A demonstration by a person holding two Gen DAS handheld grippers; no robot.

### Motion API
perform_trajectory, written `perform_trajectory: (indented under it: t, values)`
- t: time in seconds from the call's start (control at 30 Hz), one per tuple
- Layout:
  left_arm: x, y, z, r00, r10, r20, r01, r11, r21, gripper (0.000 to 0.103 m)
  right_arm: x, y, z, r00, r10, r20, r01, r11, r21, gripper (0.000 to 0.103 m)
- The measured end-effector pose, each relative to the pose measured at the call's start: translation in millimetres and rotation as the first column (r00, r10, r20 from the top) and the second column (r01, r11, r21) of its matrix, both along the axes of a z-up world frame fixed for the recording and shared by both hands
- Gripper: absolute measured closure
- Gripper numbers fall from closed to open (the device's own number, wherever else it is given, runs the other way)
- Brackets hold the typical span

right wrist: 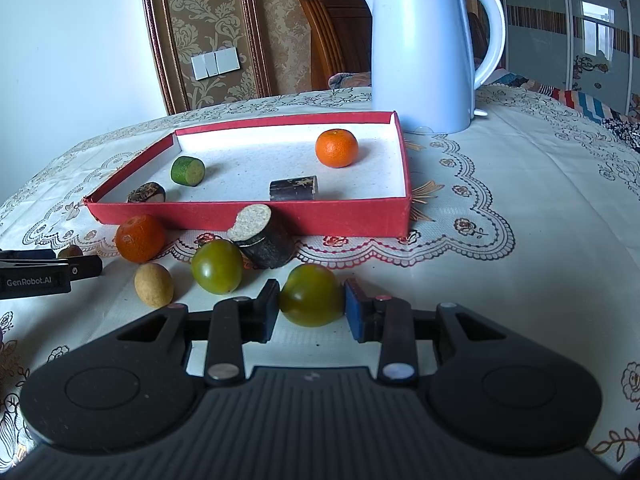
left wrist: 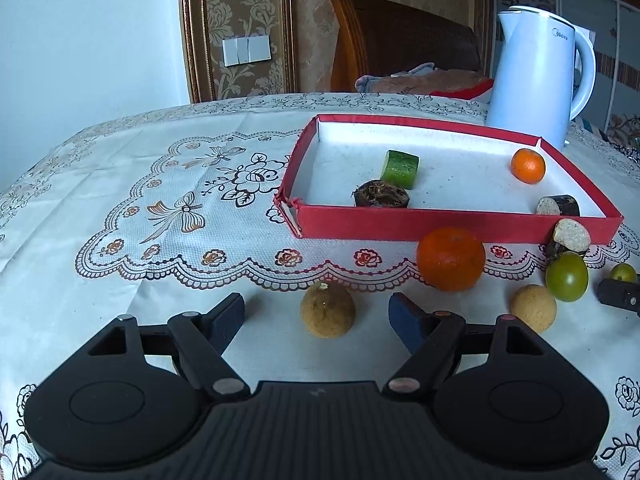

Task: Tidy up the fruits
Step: 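Grasp the brown round fruit with the left tool while the right tool holds the green fruit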

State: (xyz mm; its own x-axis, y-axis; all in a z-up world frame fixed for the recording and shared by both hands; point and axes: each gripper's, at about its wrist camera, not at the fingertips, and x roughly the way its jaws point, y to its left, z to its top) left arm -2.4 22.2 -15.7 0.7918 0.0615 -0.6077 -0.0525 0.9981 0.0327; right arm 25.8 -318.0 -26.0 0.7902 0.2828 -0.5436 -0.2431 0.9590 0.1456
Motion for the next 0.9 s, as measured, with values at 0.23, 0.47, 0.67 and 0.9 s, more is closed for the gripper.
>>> perform_trajectory:
  t: [0.23,0.47,0.67,0.9]
  values:
    - [0.0,-0.1,0.2,1.0,0.0,0.001,0.0,1.0,0.007,0.024,-0.1,2.2,0.3,1.0,0.001,0.001,-0.001,1.0,-0.015,0.07]
    - [0.0,-0.2,0.1,1.0,-0.001,0.002,0.001,1.0,0.009,0.024,0.0,2.6,0.1,1.0,0.001,0.003,-0.001,1.0,-0.021,0.069]
    - [-0.9,-1.6,0.4,1.0,-0.005,0.007,0.005,1.0,0.015,0.026,-0.5,3.3,0.1,1.0,0.002,0.003,-0.002,1.0,-0.018,0.069]
    - [-1.0,-2.0,0.3,1.0,-0.01,0.009,0.01,1.0,0.013,0.034,-0.3,2.8,0.2,1.0,0.001,0.003,-0.001,1.0,-0.02,0.07]
